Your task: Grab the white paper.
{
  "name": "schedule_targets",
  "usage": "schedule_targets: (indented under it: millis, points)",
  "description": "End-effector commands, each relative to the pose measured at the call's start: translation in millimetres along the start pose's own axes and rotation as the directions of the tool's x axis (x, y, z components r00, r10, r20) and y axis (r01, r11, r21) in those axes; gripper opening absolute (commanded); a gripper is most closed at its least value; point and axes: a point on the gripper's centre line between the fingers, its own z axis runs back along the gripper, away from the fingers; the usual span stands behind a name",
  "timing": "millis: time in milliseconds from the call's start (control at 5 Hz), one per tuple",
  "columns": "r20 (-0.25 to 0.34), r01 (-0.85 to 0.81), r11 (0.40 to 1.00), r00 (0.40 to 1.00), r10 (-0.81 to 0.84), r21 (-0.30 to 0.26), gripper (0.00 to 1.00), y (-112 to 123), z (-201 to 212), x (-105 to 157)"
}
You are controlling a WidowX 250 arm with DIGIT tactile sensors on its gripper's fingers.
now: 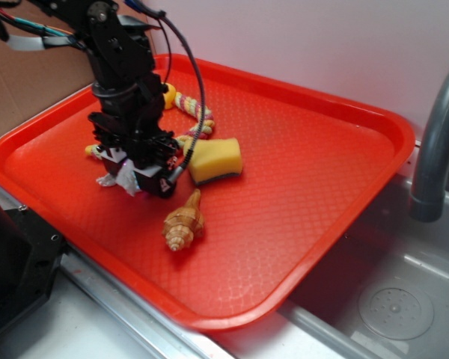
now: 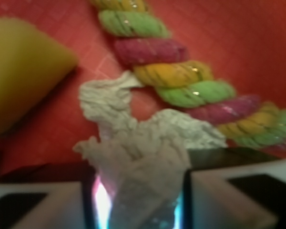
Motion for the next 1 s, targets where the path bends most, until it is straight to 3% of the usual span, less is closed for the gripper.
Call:
schedule_targets:
  millis: [0,200,400,600,800]
  points:
    - [0.066,-0.108,0.993,0.992,0.106,0.039,0.00,10.2,90.4,-3.8]
    - [0.088,-0.131,0.991,0.988,0.129,0.020,0.00,15.1,127.4,-11.3]
    - [0.133,-0.100,0.994,0.985,0.106,-0.050,0.00,21.0,161.0,-23.2]
    - [0.170,-0.110,0.993,0.979,0.117,-0.049,0.00,22.7,171.4,-37.5]
    - [0.164,-0.068,0.998,0.984,0.070,-0.019,0.00,23.4,167.5,-37.6]
